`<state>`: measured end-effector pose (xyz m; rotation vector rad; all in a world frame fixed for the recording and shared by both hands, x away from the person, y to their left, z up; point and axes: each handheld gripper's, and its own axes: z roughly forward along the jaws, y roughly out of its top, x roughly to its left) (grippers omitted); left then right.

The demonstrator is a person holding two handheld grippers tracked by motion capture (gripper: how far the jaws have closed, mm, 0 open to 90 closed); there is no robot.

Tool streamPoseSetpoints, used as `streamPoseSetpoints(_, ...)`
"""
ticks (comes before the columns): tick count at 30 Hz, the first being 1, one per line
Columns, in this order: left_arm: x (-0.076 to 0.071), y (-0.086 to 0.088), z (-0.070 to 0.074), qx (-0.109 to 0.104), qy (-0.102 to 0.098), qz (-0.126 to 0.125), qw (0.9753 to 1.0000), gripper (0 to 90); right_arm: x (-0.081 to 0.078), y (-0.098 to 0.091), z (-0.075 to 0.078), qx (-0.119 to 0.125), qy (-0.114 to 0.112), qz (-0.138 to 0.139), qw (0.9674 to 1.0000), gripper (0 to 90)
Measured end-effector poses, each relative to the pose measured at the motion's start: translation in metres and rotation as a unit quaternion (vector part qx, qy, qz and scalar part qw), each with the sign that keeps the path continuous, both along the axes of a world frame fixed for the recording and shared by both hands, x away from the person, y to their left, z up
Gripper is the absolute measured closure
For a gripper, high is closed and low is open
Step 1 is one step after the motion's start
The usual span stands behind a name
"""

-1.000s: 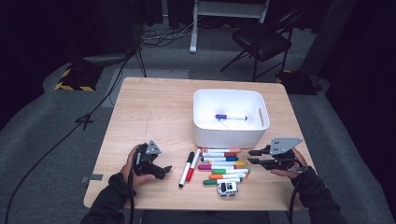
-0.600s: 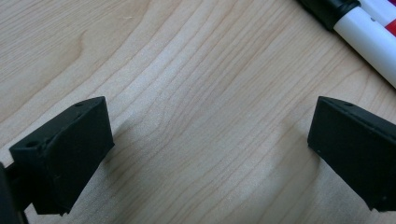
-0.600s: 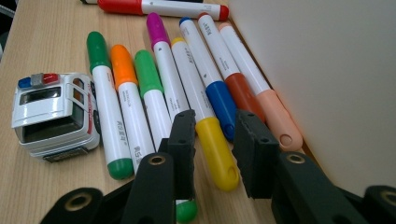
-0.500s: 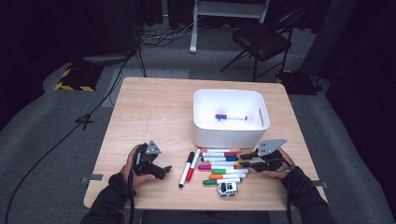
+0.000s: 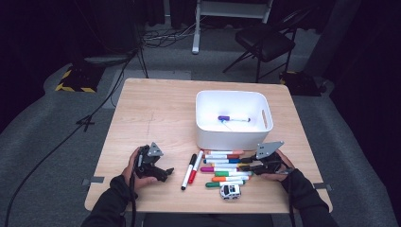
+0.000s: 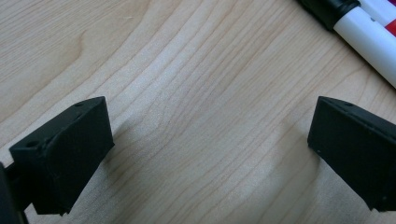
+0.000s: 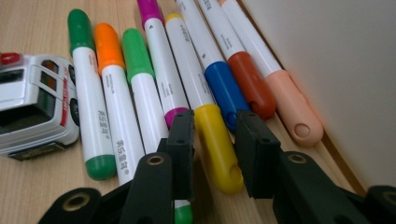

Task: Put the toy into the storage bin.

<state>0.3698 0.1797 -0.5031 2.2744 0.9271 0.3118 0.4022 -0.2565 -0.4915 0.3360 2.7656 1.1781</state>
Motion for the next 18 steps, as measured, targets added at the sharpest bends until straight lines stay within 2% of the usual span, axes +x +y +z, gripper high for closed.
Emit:
streamPoseSetpoints(1, 0.0, 0.0, 0.0, 0.0, 0.0, 0.0, 1.0, 0.2, -0.0011, 0.0006, -0.0008, -0.003, 0.008, -0.004, 1.0, 68.6)
streamPoseSetpoints(5, 0.0001, 0.0, 0.0, 0.0, 0.0, 0.0, 1.0, 0.2, -0.0006, 0.0013, -0.0033, -0.001, 0.01, -0.006, 0.9999, 70.0)
streamPoseSetpoints(7, 0.0, 0.0, 0.0, 0.0, 0.0, 0.0, 1.0, 0.2, 0.001, 0.0005, -0.003, -0.007, 0.007, 0.007, 0.9999, 71.1)
streamPoseSetpoints(9, 0.0, 0.0, 0.0, 0.0, 0.0, 0.0, 1.0, 0.2, 0.0014, 0.0006, -0.0035, -0.004, 0.01, 0.01, 0.9999, 71.4)
streamPoseSetpoints(10, 0.0, 0.0, 0.0, 0.0, 0.0, 0.0, 1.0, 0.2, 0.0011, 0.0013, -0.0039, 0.005, 0.019, 0.006, 0.9998, 71.5)
streamPoseSetpoints(18, 0.0, 0.0, 0.0, 0.0, 0.0, 0.0, 1.0, 0.2, 0.0037, -0.0001, -0.0039, -0.003, 0.008, 0.028, 0.9996, 73.4)
